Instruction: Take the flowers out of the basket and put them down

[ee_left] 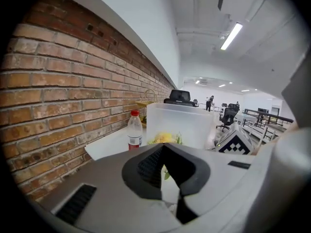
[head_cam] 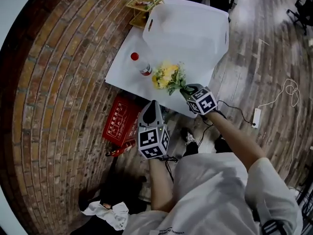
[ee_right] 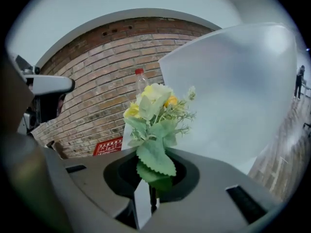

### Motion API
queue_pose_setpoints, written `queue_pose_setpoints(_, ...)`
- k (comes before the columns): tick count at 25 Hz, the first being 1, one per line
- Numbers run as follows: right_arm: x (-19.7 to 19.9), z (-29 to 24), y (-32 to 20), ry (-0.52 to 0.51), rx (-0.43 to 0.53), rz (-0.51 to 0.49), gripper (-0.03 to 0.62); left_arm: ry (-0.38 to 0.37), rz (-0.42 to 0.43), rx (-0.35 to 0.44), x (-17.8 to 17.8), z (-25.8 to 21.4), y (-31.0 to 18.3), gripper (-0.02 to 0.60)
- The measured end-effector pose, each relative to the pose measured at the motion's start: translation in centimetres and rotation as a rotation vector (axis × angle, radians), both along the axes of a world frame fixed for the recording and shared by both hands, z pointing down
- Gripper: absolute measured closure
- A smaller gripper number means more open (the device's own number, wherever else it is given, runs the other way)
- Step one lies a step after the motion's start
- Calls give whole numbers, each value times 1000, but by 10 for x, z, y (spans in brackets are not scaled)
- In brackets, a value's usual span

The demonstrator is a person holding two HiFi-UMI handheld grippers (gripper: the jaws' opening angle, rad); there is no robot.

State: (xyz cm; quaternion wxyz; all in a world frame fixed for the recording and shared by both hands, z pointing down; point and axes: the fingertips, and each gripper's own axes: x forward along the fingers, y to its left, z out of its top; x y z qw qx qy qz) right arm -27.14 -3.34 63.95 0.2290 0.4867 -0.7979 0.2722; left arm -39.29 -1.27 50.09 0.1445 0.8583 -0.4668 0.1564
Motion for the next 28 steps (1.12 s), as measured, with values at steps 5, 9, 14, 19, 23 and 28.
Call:
queue_pose_setpoints(5,-8,17,8,16,-18,42,517,23,37,-42,2,16,3,557)
queue_pose_setpoints(9,-16,16,3,-50,-6,88,511,35,61,-34,7,12,7,557)
queue_pose_setpoints(14,-13,31,-3,66,-8,122,510,43,71,-31,2,11,10,557)
queue_pose_setpoints(19,-11,42,-2,112,-23,114,494,46,49,-55,-6,19,14,557)
queue_pose_setpoints(23,-14,46,-1,149,-41,82,440,46,32,-34,-6,11,21,557)
queue_pose_setpoints(28,-12,41,10,168,-66,50,325,52,10,-18,-3,-1,37,557)
